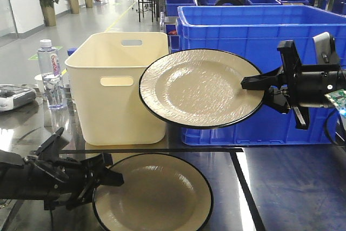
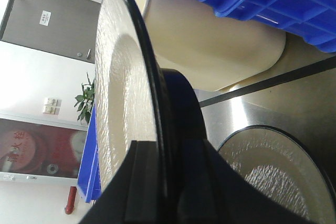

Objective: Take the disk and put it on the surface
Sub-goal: 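Lower the left-held plate onto the counter and open the left gripper, then lower the right-held plate onto the first plate and release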

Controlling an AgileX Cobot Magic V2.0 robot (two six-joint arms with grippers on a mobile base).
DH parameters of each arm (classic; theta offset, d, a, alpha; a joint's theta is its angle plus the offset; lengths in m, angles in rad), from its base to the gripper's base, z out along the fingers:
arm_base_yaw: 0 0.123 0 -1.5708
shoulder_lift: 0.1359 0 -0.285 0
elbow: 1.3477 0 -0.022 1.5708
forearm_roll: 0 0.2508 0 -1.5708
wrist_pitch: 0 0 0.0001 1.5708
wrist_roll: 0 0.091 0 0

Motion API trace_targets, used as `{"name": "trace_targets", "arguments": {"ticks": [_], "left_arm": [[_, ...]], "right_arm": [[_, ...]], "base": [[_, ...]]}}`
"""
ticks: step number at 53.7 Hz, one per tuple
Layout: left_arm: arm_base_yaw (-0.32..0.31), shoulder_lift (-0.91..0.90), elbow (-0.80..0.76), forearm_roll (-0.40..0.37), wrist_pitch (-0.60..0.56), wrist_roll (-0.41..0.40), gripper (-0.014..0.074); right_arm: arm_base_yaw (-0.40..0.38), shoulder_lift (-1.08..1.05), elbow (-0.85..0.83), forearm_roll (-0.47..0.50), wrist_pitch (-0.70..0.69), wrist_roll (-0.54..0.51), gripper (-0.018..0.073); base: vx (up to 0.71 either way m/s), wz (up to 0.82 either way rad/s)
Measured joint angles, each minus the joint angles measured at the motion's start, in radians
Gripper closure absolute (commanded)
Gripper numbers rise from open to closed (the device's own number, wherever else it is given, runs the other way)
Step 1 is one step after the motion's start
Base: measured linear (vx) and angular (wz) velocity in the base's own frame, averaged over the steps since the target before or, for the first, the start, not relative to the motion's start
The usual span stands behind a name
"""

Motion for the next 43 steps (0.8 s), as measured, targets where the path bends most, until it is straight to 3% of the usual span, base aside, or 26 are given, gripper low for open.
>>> {"name": "trace_targets", "arguments": {"ticks": [9,17,26,31,43], "left_arm": [[0.012,-0.017,0.0,0.038,0.001,-0.001,0.0057],[0.076,-0.049,-0.003,0.04,0.004,-0.001,0.0057],[0.16,-0.109,-0.003,0.041,0.037,-0.001,0.0057],[0.198,-0.173,-0.003,0.043,0.051,-0.001,0.0057],[0.206,-0.298,-0.003,0.043,0.051,-0.001,0.0057]], "right_arm": [[0.0,0.0,0.0,-0.046,0.001,0.0,0.0567],[0.0,0.0,0.0,-0.11,0.002,0.0,0.0567],[0.011,0.0,0.0,-0.118,-0.002,0.0,0.0567],[0.063,0.0,0.0,-0.135,-0.053,0.0,0.0567],[0.236,0.04,0.0,-0.213,-0.118,-0.006,0.0564]], "base": [[0.0,0.0],[0.0,0.0],[0.0,0.0],[0.0,0.0],[0.0,0.0]]}}
